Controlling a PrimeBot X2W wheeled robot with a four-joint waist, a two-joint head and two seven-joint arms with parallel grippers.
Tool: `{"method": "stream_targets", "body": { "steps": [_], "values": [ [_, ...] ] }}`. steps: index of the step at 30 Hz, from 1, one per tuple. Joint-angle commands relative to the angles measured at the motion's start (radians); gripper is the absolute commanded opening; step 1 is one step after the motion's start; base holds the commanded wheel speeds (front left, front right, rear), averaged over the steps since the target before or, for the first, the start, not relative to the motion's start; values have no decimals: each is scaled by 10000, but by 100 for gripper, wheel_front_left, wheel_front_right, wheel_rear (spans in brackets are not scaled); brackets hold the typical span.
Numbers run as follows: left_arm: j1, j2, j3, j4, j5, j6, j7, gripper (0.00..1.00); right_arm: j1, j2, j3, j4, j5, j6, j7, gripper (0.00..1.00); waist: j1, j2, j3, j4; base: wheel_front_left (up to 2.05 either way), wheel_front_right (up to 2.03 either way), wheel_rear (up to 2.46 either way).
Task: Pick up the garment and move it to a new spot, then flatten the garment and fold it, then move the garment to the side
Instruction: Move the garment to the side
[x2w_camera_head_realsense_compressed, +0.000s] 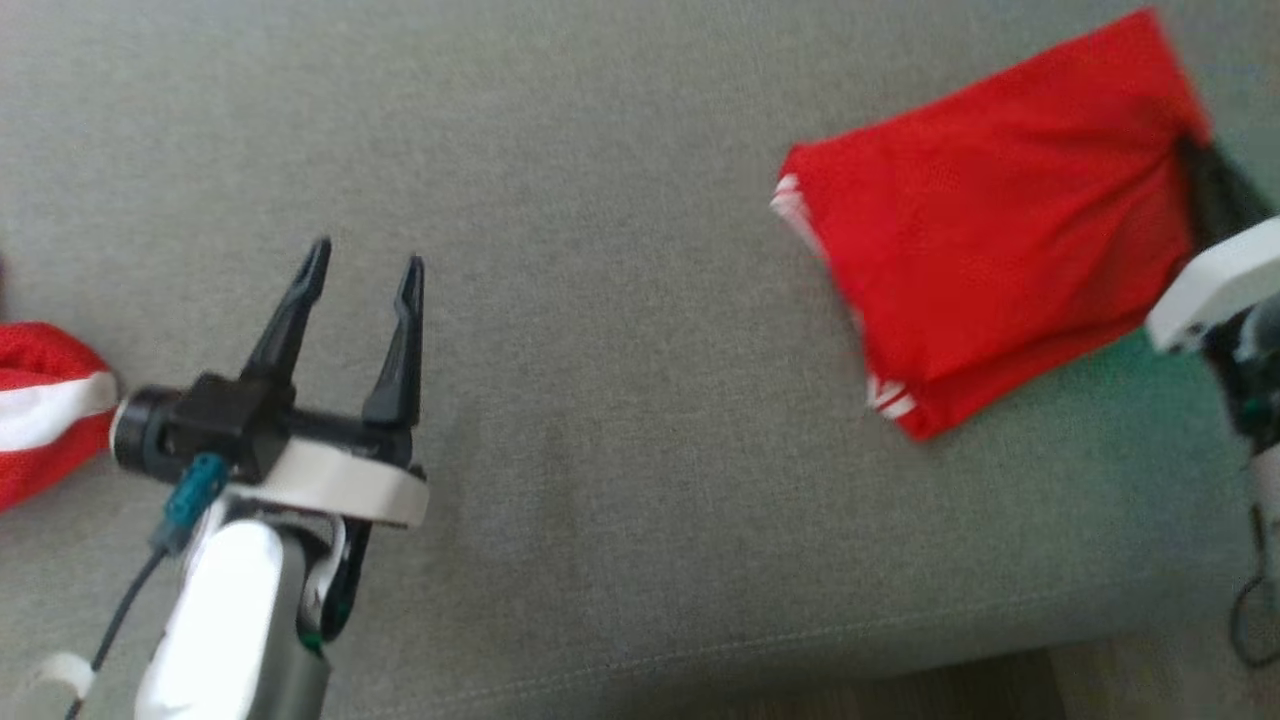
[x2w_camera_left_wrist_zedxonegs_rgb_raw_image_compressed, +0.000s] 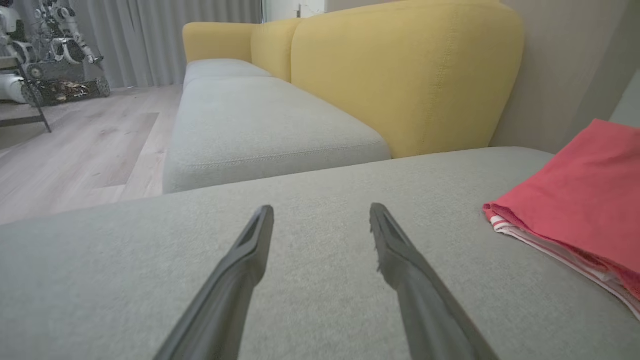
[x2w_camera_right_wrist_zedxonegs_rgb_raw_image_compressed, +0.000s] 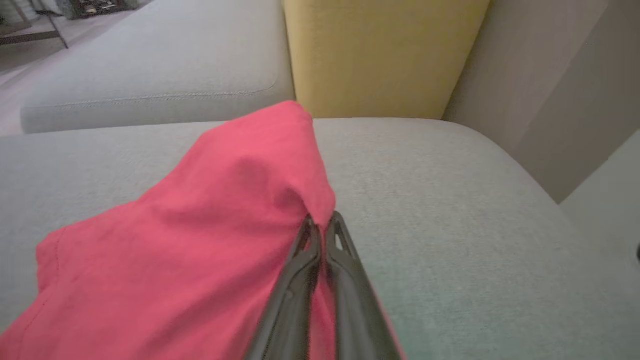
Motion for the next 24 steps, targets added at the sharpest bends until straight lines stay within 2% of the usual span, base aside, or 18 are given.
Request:
{"method": "stream_targets", "body": {
  "steps": [1,7,12,24],
  "values": [
    [-461,264,249,-420,119,-33,28,100,-342,-459,-89,-40,110,-7,-242,0,-1,0,417,-178,0,0,0],
    [-680,397,232,-627,165,-15,75,100,-997,-1012,-667,471,347,-7,-545,0,-1,0,901,-420,0,0,0],
    [-810,567,235,-772,198,-26,157,100,-1443,-1455,-755,588,627,-7,-643,0,-1,0,1229,-738,0,0,0],
    [-1126,735,94,-886,231,-69,282,100,-2303,-1561,-926,1416,637,-7,-853,0,-1,0,1660,-1073,0,0,0]
  ]
}}
